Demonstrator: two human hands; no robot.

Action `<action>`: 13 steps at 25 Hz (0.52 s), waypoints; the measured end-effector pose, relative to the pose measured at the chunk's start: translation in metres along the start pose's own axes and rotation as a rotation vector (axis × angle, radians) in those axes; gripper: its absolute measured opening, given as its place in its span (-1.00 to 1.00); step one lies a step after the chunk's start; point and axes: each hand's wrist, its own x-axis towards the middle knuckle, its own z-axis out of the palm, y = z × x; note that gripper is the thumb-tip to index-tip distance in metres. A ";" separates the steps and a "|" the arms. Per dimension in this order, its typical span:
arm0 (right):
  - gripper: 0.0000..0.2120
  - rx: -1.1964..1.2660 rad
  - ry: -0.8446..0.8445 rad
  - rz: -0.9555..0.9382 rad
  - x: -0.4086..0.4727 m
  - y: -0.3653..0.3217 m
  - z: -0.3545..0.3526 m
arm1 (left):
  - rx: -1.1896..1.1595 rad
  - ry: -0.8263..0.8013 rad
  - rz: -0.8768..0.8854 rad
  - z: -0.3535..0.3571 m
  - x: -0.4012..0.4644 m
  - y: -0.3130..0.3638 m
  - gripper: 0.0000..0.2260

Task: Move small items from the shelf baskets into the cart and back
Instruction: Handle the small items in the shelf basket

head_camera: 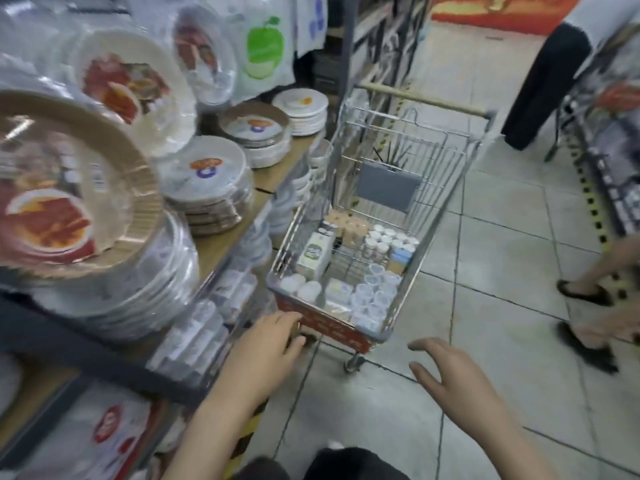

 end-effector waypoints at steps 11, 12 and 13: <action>-0.68 0.158 -0.217 0.069 0.103 0.011 0.038 | -0.076 -0.206 -0.198 0.037 0.110 -0.055 -0.65; -0.70 0.159 -0.232 0.097 0.116 0.014 0.040 | -0.077 -0.236 -0.191 0.039 0.128 -0.058 -0.65; -0.72 0.160 -0.247 0.129 0.127 0.017 0.043 | -0.079 -0.262 -0.186 0.042 0.144 -0.059 -0.66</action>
